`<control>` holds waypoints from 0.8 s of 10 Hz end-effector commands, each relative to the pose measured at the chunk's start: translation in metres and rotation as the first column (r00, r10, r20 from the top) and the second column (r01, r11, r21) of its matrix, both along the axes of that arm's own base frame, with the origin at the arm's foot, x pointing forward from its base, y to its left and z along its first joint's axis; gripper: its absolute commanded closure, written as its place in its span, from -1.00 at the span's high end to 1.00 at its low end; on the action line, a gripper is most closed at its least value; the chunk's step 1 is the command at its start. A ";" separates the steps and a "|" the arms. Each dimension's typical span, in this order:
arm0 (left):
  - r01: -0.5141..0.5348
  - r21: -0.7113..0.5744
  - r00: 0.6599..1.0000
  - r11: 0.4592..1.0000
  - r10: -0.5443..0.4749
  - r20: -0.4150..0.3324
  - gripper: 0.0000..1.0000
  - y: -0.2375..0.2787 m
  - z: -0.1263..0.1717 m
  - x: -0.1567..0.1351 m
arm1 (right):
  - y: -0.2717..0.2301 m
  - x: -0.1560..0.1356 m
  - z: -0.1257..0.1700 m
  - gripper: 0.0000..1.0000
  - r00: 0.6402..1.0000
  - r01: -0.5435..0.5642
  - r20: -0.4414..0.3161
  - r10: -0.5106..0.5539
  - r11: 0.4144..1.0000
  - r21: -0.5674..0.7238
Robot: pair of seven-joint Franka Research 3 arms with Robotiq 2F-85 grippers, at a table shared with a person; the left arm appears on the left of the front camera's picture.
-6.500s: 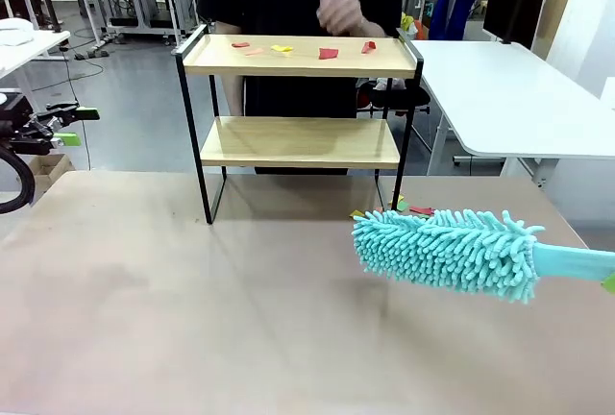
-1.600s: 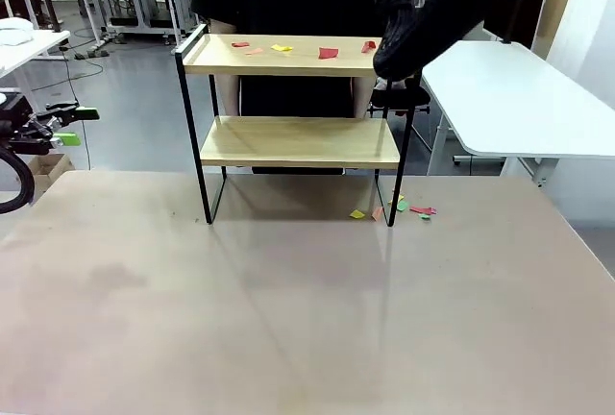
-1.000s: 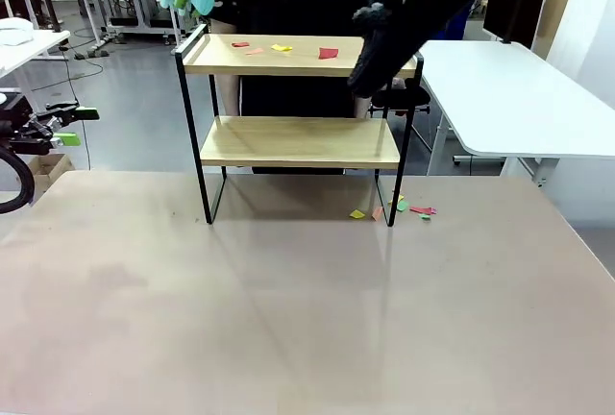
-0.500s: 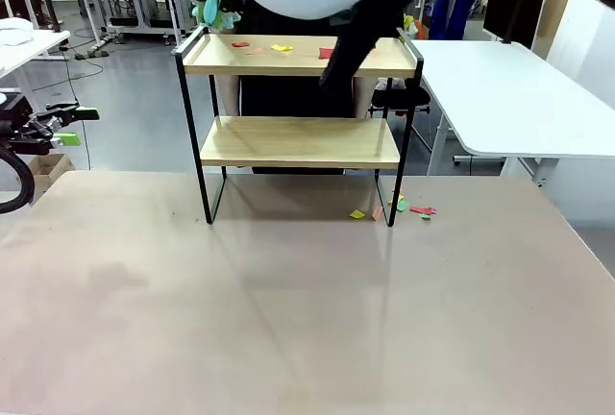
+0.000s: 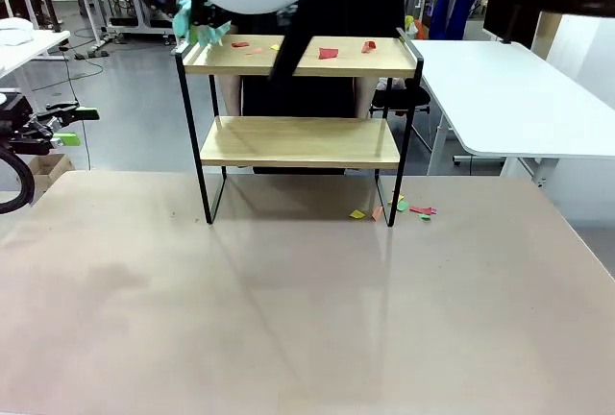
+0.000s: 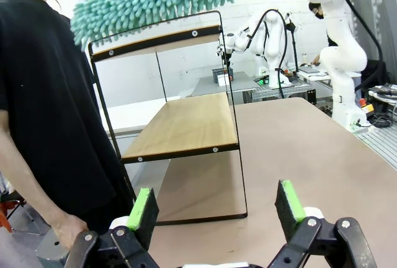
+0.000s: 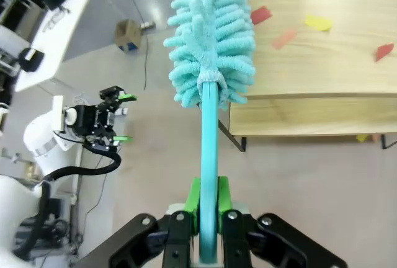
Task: Clean the shelf.
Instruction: Clean the specific section of the Shelf indicated by the human with the Duster.
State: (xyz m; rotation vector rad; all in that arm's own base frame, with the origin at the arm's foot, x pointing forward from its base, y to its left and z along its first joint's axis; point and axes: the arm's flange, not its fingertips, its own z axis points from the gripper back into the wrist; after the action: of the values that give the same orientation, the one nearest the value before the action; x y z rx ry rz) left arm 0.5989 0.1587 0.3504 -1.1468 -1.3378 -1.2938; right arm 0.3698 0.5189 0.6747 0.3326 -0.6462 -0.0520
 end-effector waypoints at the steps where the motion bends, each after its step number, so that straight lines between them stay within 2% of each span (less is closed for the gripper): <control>1: 0.005 0.006 1.000 1.000 -0.005 0.013 1.00 0.000 0.002 -0.001 | 0.035 0.017 0.018 -0.74 0.999 0.044 -0.006 -0.044 0.999 0.008; 8: 0.005 0.006 1.000 1.000 -0.005 0.013 1.00 0.000 0.002 -0.001 | 0.031 0.006 0.002 -0.74 0.990 0.096 -0.105 -0.099 0.995 -0.034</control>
State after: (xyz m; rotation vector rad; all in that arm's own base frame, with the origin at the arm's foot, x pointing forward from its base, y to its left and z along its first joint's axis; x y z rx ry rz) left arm 0.5990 0.1587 0.3504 -1.1468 -1.3377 -1.2938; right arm 0.3794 0.5465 0.6720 0.2702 -0.5739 -0.1186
